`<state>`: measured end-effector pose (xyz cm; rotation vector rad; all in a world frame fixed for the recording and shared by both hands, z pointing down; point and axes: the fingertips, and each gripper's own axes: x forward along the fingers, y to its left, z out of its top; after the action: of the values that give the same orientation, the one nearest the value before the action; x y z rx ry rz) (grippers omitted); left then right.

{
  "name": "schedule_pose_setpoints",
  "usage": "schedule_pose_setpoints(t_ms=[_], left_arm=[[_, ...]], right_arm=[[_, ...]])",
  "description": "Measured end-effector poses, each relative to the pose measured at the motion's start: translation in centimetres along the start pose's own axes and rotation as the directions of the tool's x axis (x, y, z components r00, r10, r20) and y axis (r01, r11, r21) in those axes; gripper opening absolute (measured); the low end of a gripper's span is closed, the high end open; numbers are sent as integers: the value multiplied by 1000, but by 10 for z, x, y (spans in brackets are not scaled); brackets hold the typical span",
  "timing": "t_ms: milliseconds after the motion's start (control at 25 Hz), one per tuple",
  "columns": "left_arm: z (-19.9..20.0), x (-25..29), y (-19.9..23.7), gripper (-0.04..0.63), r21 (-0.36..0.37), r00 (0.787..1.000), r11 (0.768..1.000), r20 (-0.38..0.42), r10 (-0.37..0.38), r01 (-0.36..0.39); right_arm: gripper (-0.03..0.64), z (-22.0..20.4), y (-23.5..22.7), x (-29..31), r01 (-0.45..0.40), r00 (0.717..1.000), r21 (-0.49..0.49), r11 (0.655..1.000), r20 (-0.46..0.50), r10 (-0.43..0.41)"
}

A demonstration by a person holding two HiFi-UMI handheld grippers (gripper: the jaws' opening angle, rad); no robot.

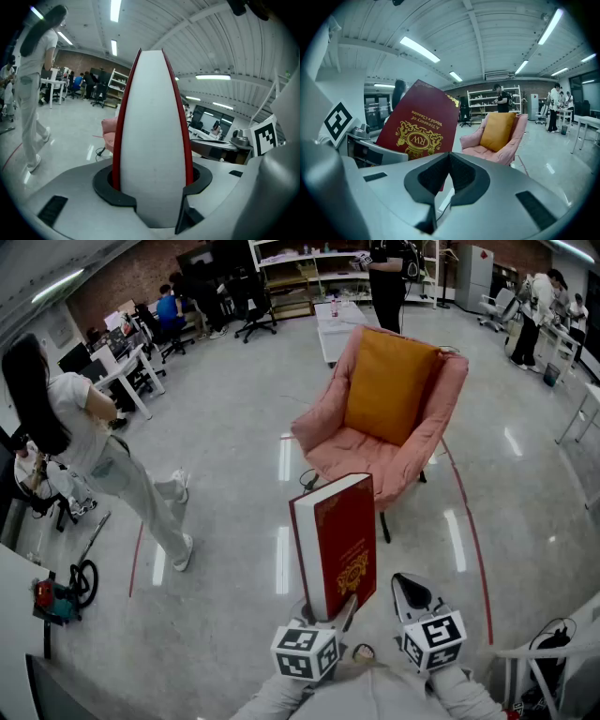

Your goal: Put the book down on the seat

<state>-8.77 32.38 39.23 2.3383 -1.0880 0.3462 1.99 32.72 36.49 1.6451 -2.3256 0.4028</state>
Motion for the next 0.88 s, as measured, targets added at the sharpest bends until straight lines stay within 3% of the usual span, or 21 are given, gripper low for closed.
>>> schedule_pose_setpoints(t_ms=[880], left_arm=[[-15,-13,-17,247,-21,998,998,29,56,-55]], right_arm=[[5,-10,12,-20,-116,993,-29,993,33,117]])
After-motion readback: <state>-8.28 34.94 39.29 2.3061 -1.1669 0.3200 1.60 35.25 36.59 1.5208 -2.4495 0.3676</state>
